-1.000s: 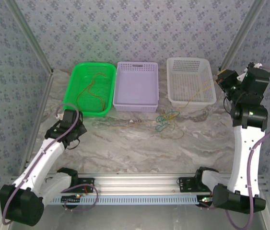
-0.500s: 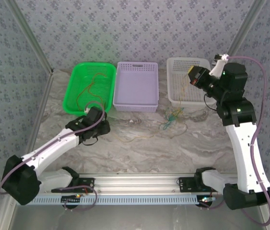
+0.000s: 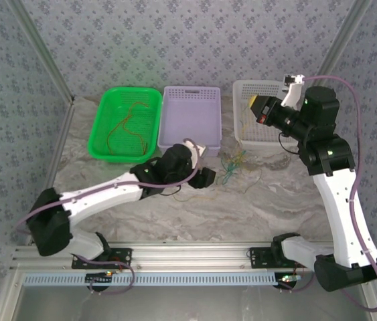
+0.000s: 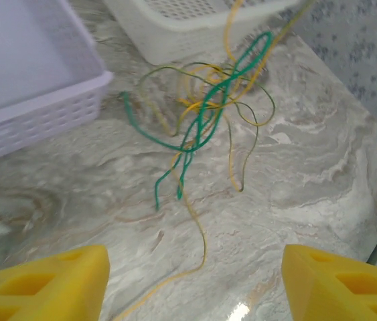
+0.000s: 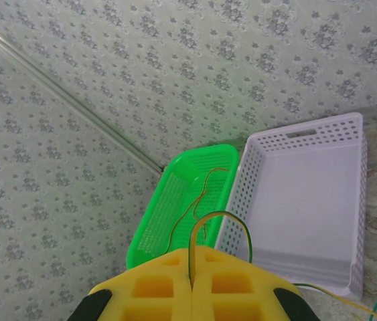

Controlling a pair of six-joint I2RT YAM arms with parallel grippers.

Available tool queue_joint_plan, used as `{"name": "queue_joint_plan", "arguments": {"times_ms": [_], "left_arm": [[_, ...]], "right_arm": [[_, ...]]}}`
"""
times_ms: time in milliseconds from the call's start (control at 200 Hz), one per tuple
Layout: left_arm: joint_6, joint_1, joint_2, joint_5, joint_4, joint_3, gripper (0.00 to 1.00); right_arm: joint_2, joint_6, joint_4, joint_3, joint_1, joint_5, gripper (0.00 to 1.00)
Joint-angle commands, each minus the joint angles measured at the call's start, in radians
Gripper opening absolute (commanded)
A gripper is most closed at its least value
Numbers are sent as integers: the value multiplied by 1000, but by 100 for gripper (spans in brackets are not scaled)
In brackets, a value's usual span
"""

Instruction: Untangle the cables

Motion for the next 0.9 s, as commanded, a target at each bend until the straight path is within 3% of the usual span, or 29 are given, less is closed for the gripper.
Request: {"name": "queue_joint_plan", "arguments": {"times_ms": [0,135,340,620,685,829,894], "left_arm": [[121,-7,71,57,140,82,71],[220,-17,167,73,154,141,74],[295,-11,234,-42,198,164,77],[289,-12,363,-1,184,248,69],[281,-10,381,-25,177,259,59],[251,8,402,-23,166,258,13],[239,9,401,-19,176,237,0]], "right_arm": [[-12,-29,-21,53,5,-60,0],[-10,-24,-18,57,2,-116,0],[-3,-14,-18,55,1,-166,0],[-8,7,-9,55,0,-172,0],[-11,10,-10,55,2,-170,0],[-20,10,-13,69,-7,-148,0],[-21,15,-8,85,-18,-138,0]]}}
